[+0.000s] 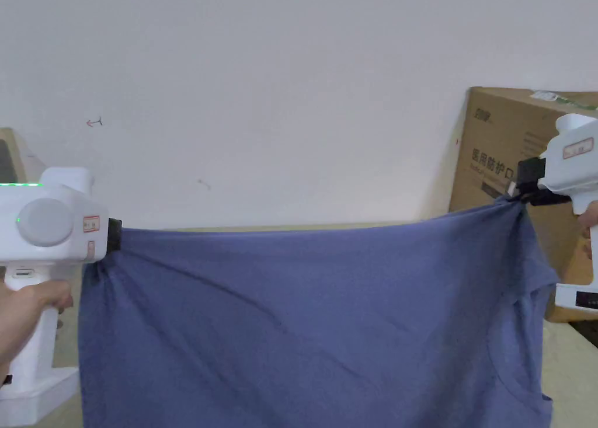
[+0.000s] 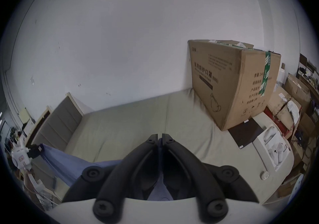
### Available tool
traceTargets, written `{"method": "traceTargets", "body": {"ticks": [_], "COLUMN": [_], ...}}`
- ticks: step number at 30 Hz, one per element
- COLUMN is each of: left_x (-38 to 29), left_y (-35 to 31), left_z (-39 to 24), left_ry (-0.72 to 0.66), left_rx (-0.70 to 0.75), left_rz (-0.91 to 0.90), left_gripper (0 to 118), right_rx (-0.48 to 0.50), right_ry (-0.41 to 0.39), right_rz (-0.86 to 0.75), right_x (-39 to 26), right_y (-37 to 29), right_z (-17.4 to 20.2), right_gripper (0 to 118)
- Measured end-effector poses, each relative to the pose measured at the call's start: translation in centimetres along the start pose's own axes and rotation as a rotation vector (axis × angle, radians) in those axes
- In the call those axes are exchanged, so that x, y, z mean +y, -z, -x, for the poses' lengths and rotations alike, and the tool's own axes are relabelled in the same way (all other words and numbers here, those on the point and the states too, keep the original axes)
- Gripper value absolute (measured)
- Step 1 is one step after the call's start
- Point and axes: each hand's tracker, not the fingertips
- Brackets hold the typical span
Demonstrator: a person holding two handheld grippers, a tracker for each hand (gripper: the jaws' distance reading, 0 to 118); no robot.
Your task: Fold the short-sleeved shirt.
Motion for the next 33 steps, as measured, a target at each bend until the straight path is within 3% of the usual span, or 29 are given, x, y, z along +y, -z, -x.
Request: {"method": "traceTargets", "body": {"ticks": [10, 12, 15, 17, 20, 21, 24, 27, 29, 33], "left_x": [13.9, 16.5, 20.1, 22.3, 24.8, 25.0, 25.3, 23.7, 22.2, 17.0], "left_y": [3.3, 3.7, 3.8, 4.3, 4.7, 4.9, 6.2, 7.9, 10.4, 16.2], "left_z": [0.7, 1.1, 1.3, 1.4, 2.2, 2.1, 2.0, 2.3, 2.6, 2.4], "left_ry": [-0.03, -0.04, -0.059, -0.033, -0.096, -0.092, -0.012, -0.027, -0.027, -0.015], "left_rx": [0.076, 0.088, 0.089, 0.125, 0.14, 0.146, 0.18, 0.159, 0.169, 0.213], "left_rz": [-0.147, -0.167, -0.231, -0.26, -0.325, -0.354, -0.343, -0.339, -0.314, -0.257], "left_gripper": [1, 1, 1, 1, 1, 1, 1, 1, 1, 1], "right_rx": [-0.002, -0.009, -0.013, 0.001, 0.012, 0.031, 0.027, 0.007, 0.022, -0.014], "right_ry": [0.043, -0.032, 0.001, -0.018, 0.001, 0.03, -0.002, -0.022, -0.003, -0.062], "right_rz": [-0.14, -0.165, -0.22, -0.234, -0.279, -0.286, -0.282, -0.257, -0.214, -0.103], "right_x": [13.6, 16.2, 19.2, 20.9, 22.2, 22.5, 22.5, 21.2, 19.8, 15.5], "right_y": [3.0, 2.9, 2.3, 2.0, 1.5, 1.5, 2.3, 4.6, 7.0, 13.8], "right_z": [4.4, 5.4, 6.8, 7.6, 8.7, 8.9, 9.5, 9.7, 9.4, 9.3], "right_gripper": [3, 3, 3, 3, 3, 3, 3, 3, 3, 3]}}
